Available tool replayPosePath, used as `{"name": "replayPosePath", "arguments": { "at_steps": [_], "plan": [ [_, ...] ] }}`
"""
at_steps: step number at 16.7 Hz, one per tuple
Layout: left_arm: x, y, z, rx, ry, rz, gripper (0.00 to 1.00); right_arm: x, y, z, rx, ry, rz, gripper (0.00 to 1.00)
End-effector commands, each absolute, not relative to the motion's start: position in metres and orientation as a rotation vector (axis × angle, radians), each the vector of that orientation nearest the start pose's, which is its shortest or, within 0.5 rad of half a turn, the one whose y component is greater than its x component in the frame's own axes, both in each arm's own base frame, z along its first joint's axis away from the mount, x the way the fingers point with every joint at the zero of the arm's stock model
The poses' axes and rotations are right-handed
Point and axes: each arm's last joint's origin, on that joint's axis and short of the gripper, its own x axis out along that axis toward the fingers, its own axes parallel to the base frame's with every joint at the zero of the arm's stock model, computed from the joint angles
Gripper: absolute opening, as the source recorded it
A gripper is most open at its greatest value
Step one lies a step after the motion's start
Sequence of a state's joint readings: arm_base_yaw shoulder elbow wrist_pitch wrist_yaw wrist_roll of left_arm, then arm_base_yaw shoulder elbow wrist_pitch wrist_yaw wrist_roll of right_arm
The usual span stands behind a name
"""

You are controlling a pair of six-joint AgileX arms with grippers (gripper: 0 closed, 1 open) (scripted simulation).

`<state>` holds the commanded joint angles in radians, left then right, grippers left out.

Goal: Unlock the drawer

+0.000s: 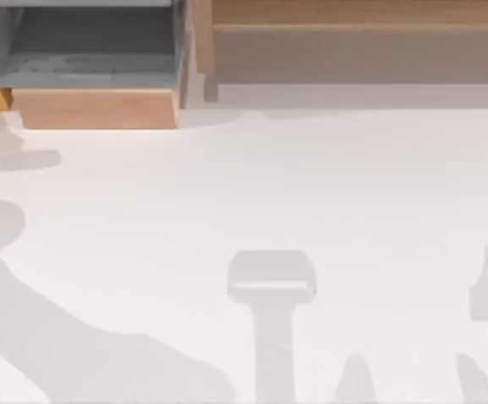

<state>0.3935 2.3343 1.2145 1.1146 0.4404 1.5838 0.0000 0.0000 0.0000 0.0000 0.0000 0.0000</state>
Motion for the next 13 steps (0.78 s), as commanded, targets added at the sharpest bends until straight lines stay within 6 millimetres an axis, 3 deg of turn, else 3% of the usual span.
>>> {"name": "replayPosePath", "arguments": {
  "at_steps": [2,3,13],
  "plan": [
    [0.4325,0.1705,0.0951,1.571,-0.016,-0.016,0.02,0.1057,-0.0012,0.1600,0.000,0.000,0.000,1.00],
    [0.4325,0.1705,0.0951,1.571,-0.016,-0.016,0.00,0.1057,-0.0012,0.1600,0.000,0.000,0.000,1.00],
    [0.4277,0.1729,0.0907,1.562,0.000,-0.024,0.00,0.1057,-0.0012,0.1600,0.000,0.000,0.000,1.00]
  ]
}}
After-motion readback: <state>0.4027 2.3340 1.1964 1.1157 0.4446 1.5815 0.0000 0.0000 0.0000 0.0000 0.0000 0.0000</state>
